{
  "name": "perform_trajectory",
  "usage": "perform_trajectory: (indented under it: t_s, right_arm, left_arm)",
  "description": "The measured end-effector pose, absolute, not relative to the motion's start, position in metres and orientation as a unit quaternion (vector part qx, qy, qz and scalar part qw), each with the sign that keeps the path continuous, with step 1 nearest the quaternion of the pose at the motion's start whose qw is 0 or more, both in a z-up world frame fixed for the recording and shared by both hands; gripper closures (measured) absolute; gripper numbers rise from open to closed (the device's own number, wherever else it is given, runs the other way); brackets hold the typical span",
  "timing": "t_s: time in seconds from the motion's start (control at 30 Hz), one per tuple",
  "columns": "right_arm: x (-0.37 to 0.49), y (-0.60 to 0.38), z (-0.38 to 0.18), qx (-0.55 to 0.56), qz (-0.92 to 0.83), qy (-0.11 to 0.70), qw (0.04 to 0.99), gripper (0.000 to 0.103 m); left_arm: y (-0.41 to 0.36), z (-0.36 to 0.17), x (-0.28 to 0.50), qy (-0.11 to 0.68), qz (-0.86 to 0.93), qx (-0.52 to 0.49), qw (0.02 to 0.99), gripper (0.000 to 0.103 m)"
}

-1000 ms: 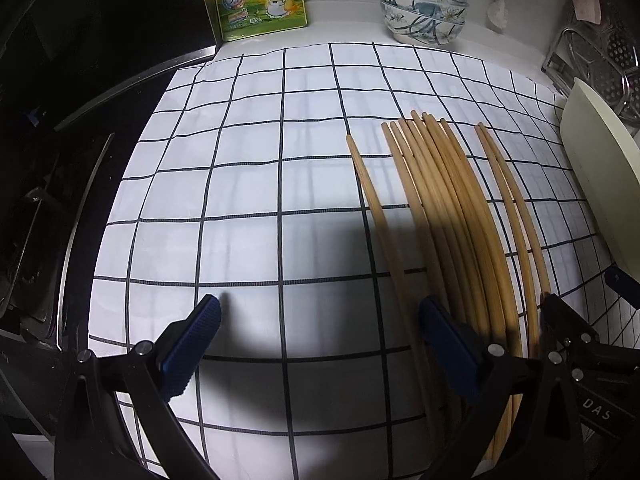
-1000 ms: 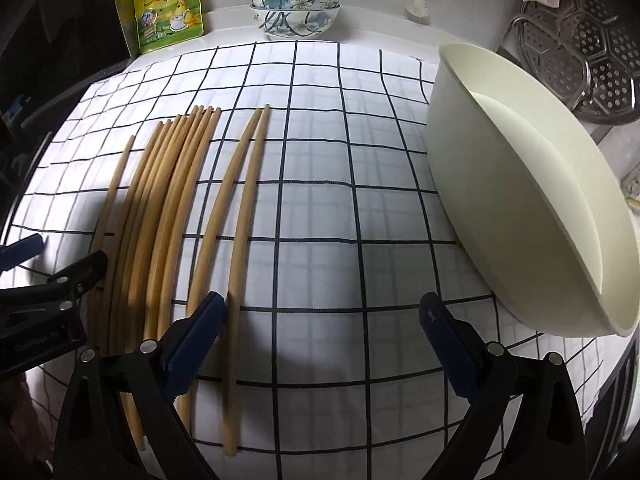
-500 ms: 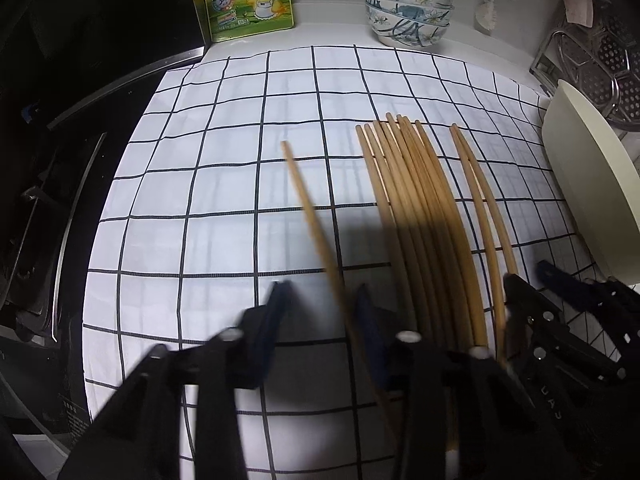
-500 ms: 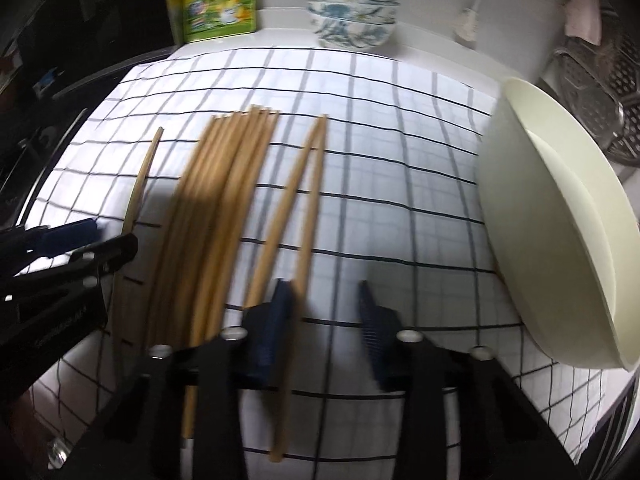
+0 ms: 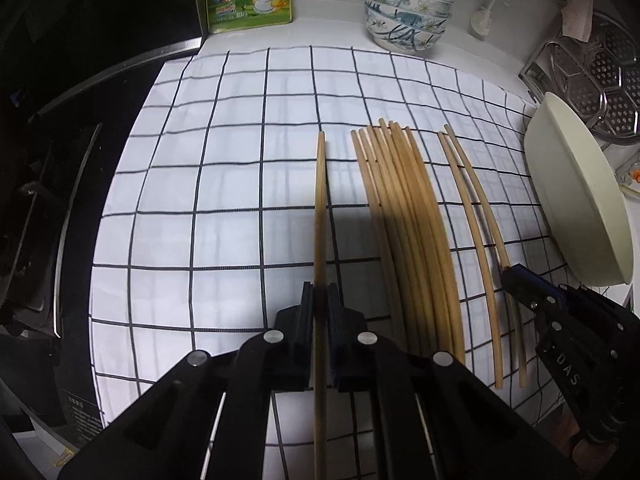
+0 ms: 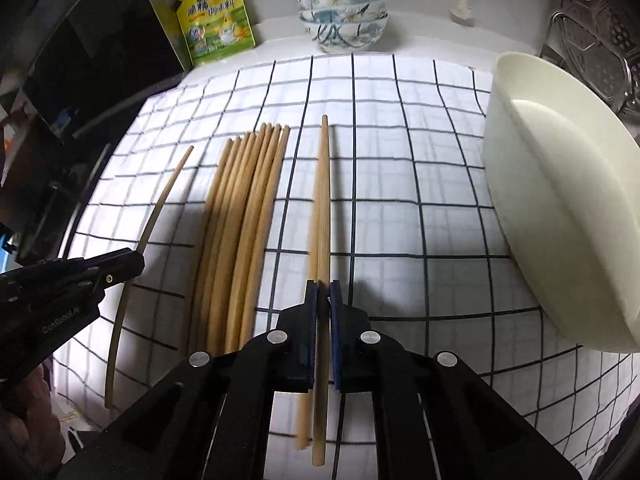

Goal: Organize utensils
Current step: 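Close the left tool on one chopstick while the right tool grasps another, then carry the held chopsticks with both tools over the cream basin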

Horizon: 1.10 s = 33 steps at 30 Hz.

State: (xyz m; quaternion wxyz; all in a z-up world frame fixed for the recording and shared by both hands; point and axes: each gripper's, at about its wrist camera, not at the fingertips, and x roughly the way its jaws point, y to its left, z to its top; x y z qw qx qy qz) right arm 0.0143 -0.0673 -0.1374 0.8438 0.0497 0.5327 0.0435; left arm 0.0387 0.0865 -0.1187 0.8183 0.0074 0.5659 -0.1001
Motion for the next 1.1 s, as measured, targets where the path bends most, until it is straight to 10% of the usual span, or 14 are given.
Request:
perform_trajectory:
  t_s: [0.73, 1.1]
  right_arm:
    - [-0.003, -0.221, -0.035, 0.104, 0.005, 0.458, 0.883, 0.097]
    - [0.009, -0.331, -0.068, 0.141, -0.047, 0.472, 0.869, 0.097]
  left_arm:
    - [-0.078, -0.009, 0.050, 0.486, -0.216, 0.002, 0.847, 0.096]
    - [-0.214, -0.038, 0.083, 0.491, -0.279, 0.037, 0.825, 0.096]
